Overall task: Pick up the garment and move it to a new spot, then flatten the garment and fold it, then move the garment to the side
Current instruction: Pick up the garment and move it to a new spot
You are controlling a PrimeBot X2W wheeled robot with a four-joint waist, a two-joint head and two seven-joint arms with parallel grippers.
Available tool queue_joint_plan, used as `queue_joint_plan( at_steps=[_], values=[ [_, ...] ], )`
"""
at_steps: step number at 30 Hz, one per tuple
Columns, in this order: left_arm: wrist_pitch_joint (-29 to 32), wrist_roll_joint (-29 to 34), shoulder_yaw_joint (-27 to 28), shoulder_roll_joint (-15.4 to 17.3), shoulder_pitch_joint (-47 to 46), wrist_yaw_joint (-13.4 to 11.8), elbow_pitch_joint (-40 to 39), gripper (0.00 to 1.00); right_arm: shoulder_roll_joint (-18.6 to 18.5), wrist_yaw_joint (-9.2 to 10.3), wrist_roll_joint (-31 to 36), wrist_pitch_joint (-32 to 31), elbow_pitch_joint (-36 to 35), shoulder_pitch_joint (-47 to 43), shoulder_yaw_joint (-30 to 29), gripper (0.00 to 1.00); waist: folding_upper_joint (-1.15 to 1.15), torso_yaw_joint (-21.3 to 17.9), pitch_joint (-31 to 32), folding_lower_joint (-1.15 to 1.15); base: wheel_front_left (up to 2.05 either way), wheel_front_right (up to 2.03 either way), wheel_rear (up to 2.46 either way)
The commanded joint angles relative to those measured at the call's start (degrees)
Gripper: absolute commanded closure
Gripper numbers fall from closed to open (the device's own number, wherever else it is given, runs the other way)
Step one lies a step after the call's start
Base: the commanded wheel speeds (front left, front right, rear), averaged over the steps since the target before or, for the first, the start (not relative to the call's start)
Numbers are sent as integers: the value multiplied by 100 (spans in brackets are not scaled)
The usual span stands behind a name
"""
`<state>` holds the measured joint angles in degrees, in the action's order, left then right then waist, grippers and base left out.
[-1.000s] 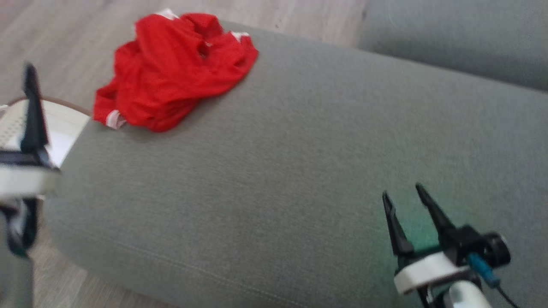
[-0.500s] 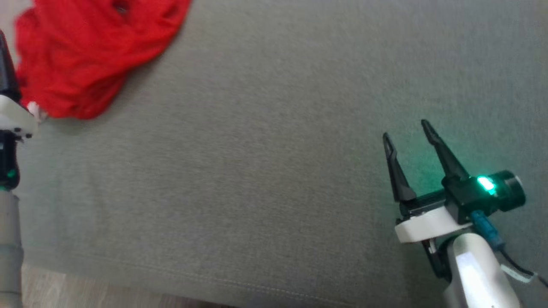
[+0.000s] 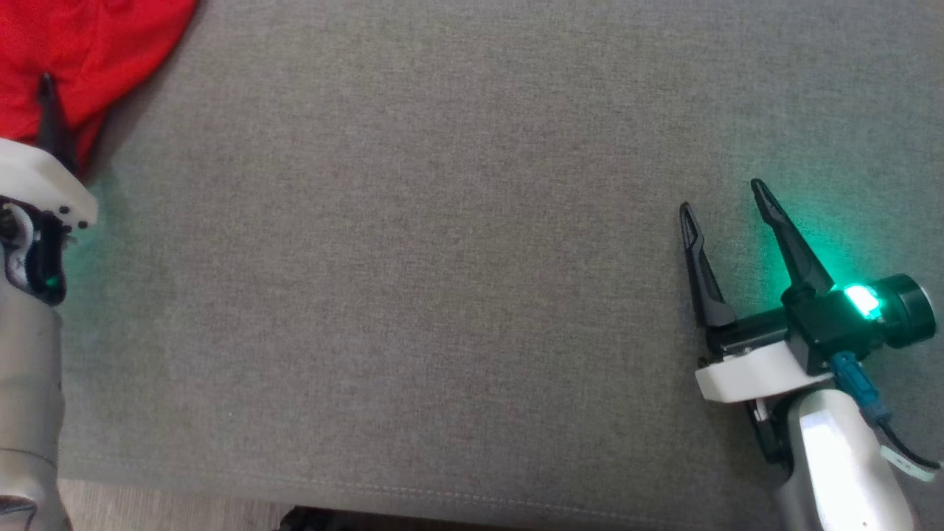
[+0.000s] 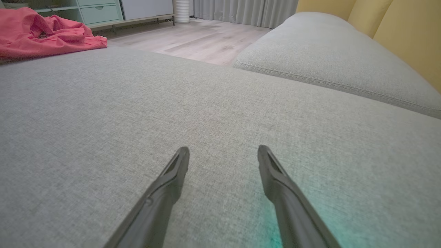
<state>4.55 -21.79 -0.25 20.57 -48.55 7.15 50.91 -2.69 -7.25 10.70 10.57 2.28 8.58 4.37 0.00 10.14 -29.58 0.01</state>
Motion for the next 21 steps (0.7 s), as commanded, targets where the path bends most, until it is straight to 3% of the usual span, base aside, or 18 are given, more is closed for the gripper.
queue_joint_plan(
  at_steps=[1,2,3,5,6,14,21],
  values=[
    [-4,-59,111,314,-177,14,-49,0,-19,-24,46,-7,-224,55,149,0,0,-16,-32,-1,0,0,0],
    [-47,-63,87,320,-211,17,2,9,-19,-24,42,-5,-228,59,149,0,0,-16,-38,-1,0,0,0],
    [-131,-59,71,334,-245,18,36,43,-19,-24,34,-3,-227,64,144,0,0,-14,-38,-1,0,0,0],
    [-260,-37,31,361,-302,20,116,76,-19,-24,11,11,-202,76,120,0,0,-2,-10,-1,0,0,0],
    [-290,-19,-5,375,-319,21,162,98,-19,-24,-7,24,-180,81,108,0,0,4,14,-1,0,0,0],
    [-482,99,-324,576,-408,30,262,100,-19,-24,-214,162,90,151,153,0,0,31,362,-1,0,0,0],
    [-557,193,-845,909,-606,33,-135,100,-19,-24,-531,311,493,131,188,0,0,-39,1070,-1,0,0,0]
  ],
)
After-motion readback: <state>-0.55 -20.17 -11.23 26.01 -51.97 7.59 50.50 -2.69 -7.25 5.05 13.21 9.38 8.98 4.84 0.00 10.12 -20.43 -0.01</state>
